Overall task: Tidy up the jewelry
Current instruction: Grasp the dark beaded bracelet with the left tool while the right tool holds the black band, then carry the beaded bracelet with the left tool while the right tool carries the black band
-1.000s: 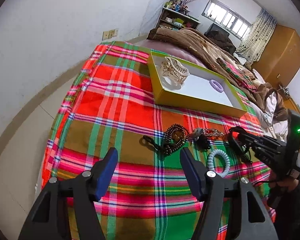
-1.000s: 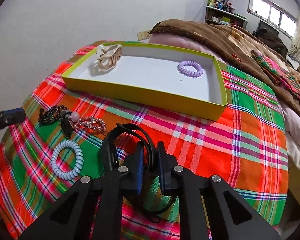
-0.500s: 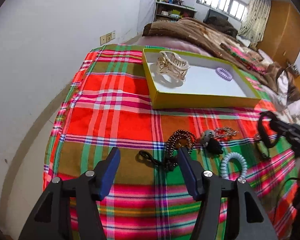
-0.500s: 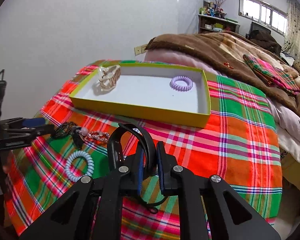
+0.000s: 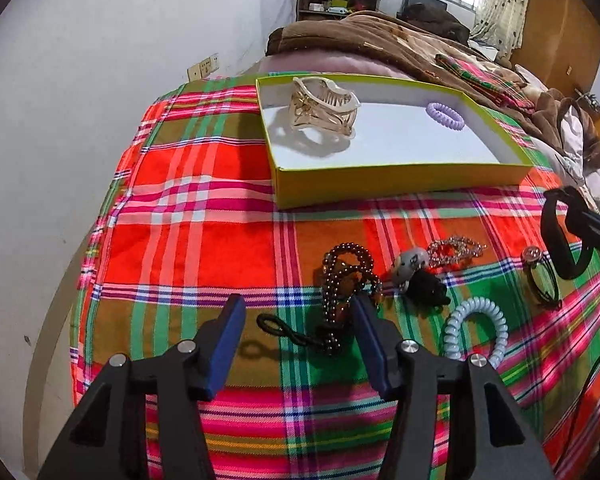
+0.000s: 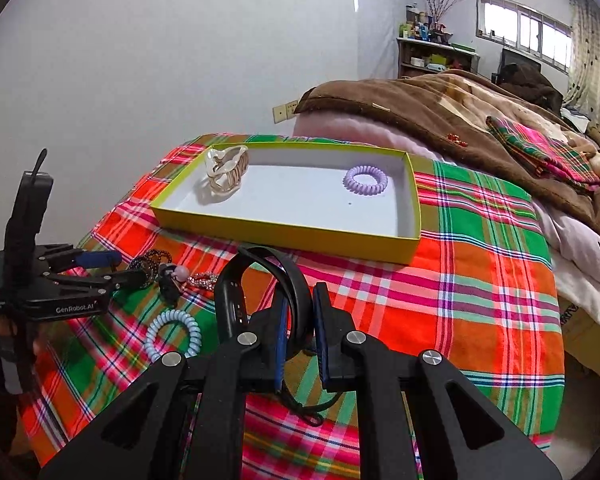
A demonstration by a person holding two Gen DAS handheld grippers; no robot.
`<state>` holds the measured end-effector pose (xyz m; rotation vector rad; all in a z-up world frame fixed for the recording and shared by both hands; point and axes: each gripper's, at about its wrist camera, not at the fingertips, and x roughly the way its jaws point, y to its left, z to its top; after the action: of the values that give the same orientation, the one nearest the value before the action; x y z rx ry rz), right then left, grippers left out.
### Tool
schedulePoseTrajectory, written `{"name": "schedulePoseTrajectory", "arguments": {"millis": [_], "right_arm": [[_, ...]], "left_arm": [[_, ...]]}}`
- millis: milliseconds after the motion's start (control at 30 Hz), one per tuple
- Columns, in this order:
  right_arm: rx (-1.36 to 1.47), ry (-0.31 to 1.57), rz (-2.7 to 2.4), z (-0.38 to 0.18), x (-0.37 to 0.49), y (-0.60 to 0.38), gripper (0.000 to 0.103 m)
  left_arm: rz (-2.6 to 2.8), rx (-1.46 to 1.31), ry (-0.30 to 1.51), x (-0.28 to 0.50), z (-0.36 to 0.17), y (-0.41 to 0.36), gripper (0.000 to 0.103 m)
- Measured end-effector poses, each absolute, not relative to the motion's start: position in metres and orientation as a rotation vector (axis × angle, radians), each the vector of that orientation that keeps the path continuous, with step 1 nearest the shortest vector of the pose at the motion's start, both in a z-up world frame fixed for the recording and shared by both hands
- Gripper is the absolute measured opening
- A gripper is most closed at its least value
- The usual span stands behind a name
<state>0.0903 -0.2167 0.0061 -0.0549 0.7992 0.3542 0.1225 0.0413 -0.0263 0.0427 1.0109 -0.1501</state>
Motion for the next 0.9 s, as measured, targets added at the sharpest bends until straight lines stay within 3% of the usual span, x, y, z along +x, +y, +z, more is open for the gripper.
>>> {"name": "schedulePoseTrajectory", "arguments": {"millis": [233,400,900], "right_arm": [[-0.046,0.801,0.351,0.004,0.091,-0.217,0.012],[-0.043,0.804,0.349,0.003,0.089,-0.218,0.012],[-0.023,0.788,0.332,0.006,0.087,-0.223,0.012]], "left_arm": [[-0.182,0.102,0.991,0.121,-0.027,0.024,0.027],[-0.185,0.043,0.998,0.125,-0.026,0.029,0.015],[-0.161,0.013,0.961,0.121,-0.014,0.031,0.007]]}}
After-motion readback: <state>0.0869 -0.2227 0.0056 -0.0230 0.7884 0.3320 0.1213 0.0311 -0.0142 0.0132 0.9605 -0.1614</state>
